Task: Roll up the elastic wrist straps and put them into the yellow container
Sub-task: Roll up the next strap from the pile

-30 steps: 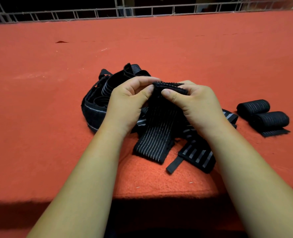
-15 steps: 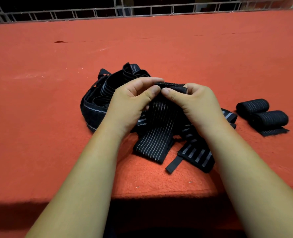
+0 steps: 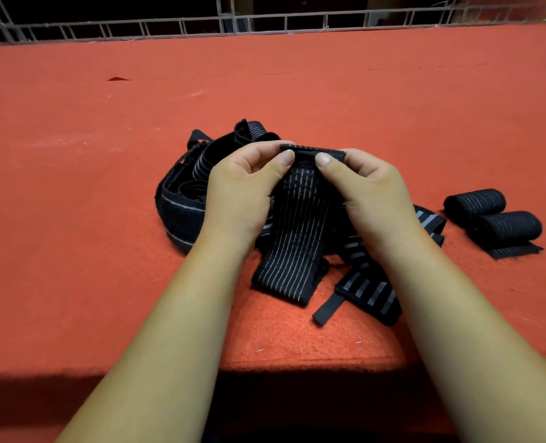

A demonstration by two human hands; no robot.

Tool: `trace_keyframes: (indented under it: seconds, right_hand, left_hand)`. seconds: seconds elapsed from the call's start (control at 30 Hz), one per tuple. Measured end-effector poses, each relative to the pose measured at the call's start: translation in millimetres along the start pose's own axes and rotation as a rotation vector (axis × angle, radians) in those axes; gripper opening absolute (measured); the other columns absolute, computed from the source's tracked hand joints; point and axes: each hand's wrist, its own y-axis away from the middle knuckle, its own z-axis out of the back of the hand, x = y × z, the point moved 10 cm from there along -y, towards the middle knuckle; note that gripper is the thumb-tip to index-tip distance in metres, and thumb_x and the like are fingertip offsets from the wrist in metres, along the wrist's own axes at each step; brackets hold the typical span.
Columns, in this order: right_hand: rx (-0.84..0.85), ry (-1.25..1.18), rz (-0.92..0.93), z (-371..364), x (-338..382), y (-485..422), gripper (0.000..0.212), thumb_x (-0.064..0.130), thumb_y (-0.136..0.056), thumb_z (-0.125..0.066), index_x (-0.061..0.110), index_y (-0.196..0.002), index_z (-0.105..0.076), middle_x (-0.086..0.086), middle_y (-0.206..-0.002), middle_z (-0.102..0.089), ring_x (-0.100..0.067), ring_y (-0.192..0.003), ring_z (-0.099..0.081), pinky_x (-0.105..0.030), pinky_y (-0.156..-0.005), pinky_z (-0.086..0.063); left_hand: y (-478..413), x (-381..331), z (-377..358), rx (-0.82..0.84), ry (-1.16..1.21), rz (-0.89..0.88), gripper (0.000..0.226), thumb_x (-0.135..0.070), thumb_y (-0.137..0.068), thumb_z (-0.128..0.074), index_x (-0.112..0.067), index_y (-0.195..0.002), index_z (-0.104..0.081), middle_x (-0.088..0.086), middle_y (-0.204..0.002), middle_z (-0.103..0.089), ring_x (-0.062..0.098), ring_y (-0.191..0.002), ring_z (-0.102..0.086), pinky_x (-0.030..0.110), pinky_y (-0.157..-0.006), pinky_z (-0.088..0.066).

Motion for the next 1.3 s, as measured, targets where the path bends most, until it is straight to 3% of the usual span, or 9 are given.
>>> trace_keyframes:
  seconds: [0.17, 0.23, 0.4, 0.53, 0.67, 0.8, 1.03, 1.2, 1.3]
  right_hand:
    - [-0.032, -0.043, 0.076, 1, 17, 8, 0.015, 0.019, -0.103, -0.073, 0.014, -0.113, -0.083, -0.002, -0.102, -0.085, -0.018, -0.097, -0.081, -0.03, -0.084, -0.063]
    - [-0.065, -0.062, 0.095, 4, 25, 12, 0.014, 0.019, -0.104, -0.073, 0.014, -0.112, -0.083, -0.002, -0.101, -0.085, -0.02, -0.098, -0.081, -0.034, -0.087, -0.065]
    - [-0.128, -0.048, 0.165, 9, 49, 26, 0.011, 0.022, -0.105, -0.072, 0.019, -0.104, -0.083, 0.0, -0.098, -0.084, -0.014, -0.091, -0.078, -0.038, -0.085, -0.064]
    - [-0.109, -0.061, 0.213, 4, 74, 39, 0.01, 0.023, -0.105, -0.071, 0.019, -0.104, -0.081, 0.001, -0.097, -0.083, -0.01, -0.09, -0.075, -0.034, -0.083, -0.061]
    - [-0.103, -0.076, 0.28, 1, 111, 51, 0.01, 0.022, -0.106, -0.071, 0.022, -0.101, -0.079, 0.004, -0.096, -0.082, -0.008, -0.089, -0.073, -0.031, -0.083, -0.059]
    - [-0.086, -0.088, 0.332, -6, 150, 63, 0.01, 0.022, -0.106, -0.07, 0.023, -0.1, -0.078, 0.004, -0.095, -0.082, -0.009, -0.089, -0.074, -0.031, -0.082, -0.059]
    - [-0.08, -0.064, 0.441, -17, 221, 85, 0.01, 0.022, -0.106, -0.069, 0.021, -0.102, -0.078, 0.005, -0.095, -0.082, -0.006, -0.089, -0.074, -0.029, -0.083, -0.058]
    - [-0.073, -0.054, 0.487, -25, 257, 99, 0.013, 0.026, -0.105, -0.071, 0.016, -0.108, -0.079, -0.002, -0.102, -0.083, -0.018, -0.098, -0.078, -0.042, -0.091, -0.063]
    - [-0.059, -0.073, 0.479, -28, 266, 105, 0.016, 0.023, -0.106, -0.07, 0.011, -0.11, -0.079, -0.004, -0.102, -0.083, -0.015, -0.097, -0.078, -0.037, -0.09, -0.063]
  left_hand:
    - [4, -16, -2, -0.031, -0.014, -0.013, 0.009, -0.012, -0.102, -0.074, -0.014, -0.108, -0.081, 0.003, -0.103, -0.083, 0.015, -0.097, -0.078, 0.03, -0.089, -0.062]
    - [8, -27, -5, -0.017, -0.062, -0.041, 0.007, -0.017, -0.103, -0.073, -0.015, -0.104, -0.08, 0.0, -0.098, -0.082, 0.011, -0.092, -0.076, 0.03, -0.086, -0.062]
    - [25, -51, -13, 0.028, -0.206, -0.095, 0.022, -0.031, -0.107, -0.069, -0.016, -0.093, -0.077, -0.005, -0.081, -0.075, 0.004, -0.075, -0.066, 0.026, -0.07, -0.054]
    - [36, -76, -13, 0.034, -0.22, -0.112, 0.023, -0.03, -0.109, -0.065, -0.015, -0.094, -0.073, -0.004, -0.079, -0.069, 0.007, -0.072, -0.06, 0.031, -0.066, -0.05]
    - [46, -110, -12, 0.031, -0.199, -0.133, 0.024, -0.035, -0.108, -0.063, -0.02, -0.091, -0.07, -0.003, -0.078, -0.068, 0.011, -0.072, -0.059, 0.037, -0.065, -0.049]
    - [59, -149, -11, 0.023, -0.097, -0.15, 0.022, -0.022, -0.113, -0.059, -0.011, -0.096, -0.069, -0.008, -0.076, -0.069, 0.006, -0.069, -0.061, 0.026, -0.063, -0.05]
    - [74, -210, -3, -0.021, 0.013, -0.148, 0.026, -0.031, -0.11, -0.061, -0.014, -0.096, -0.074, 0.006, -0.088, -0.076, 0.019, -0.08, -0.07, 0.041, -0.075, -0.057]
    - [83, -245, 3, -0.025, 0.071, -0.166, 0.025, -0.027, -0.111, -0.06, -0.007, -0.105, -0.075, 0.009, -0.091, -0.078, 0.019, -0.081, -0.071, 0.038, -0.074, -0.059]
    - [89, -257, 10, -0.018, 0.054, -0.178, 0.023, -0.03, -0.11, -0.062, -0.013, -0.101, -0.075, 0.008, -0.093, -0.079, 0.02, -0.083, -0.074, 0.043, -0.079, -0.062]
